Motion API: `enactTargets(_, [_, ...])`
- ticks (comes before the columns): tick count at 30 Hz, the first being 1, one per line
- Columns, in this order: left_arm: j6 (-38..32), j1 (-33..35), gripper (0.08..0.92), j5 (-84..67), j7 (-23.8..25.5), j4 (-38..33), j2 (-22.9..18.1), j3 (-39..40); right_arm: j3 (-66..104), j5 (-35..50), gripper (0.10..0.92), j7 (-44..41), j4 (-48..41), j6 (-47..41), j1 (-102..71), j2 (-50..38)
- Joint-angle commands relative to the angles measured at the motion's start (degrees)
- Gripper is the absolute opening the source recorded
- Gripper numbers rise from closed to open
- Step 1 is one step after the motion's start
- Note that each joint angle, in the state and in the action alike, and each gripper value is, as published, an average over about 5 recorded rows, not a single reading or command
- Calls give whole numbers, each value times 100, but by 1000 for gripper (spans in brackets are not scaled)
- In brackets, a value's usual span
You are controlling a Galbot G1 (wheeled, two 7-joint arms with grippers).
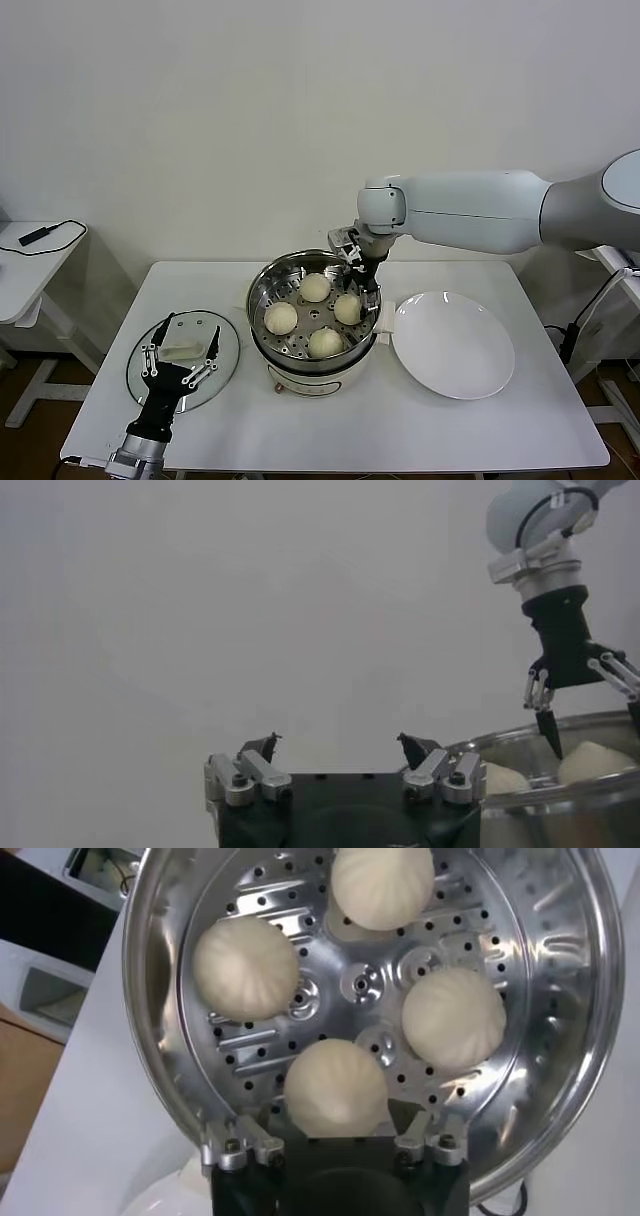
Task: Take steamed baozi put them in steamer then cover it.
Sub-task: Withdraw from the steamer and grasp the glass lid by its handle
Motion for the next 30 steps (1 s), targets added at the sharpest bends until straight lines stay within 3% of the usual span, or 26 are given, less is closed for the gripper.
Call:
enactTargets(1, [17,-61,823,218,-99,8,29,2,1135,77,820,584,616,293,19,-710])
enactTargets(4, [24,-168,823,504,-221,48,51,6,1661,347,822,1973,994,747,-121,-1178])
enactTargets(11, [299,-441,823,1064,-527,1,154,90,3327,299,823,6710,1730,1926,-1729,-2361])
enactTargets(14, [497,-553,823,1417,-750,0,215,170,4311,-100,823,7845,1887,2439,-2862,-2793])
enactTargets(17, [688,-630,823,1804,-1032,14,281,273,5528,-581,823,8315,2011,2838,-4264,-3133])
enactTargets(22, [713,-682,823,2153,-1154,97,315,333,7989,-1217,823,8261,1994,3305,-6677,-3155])
enactTargets(30, [580,-691,823,2332,-1142,257,355,282,11366,-2386,823,7801,1690,3906,-9703,-1266])
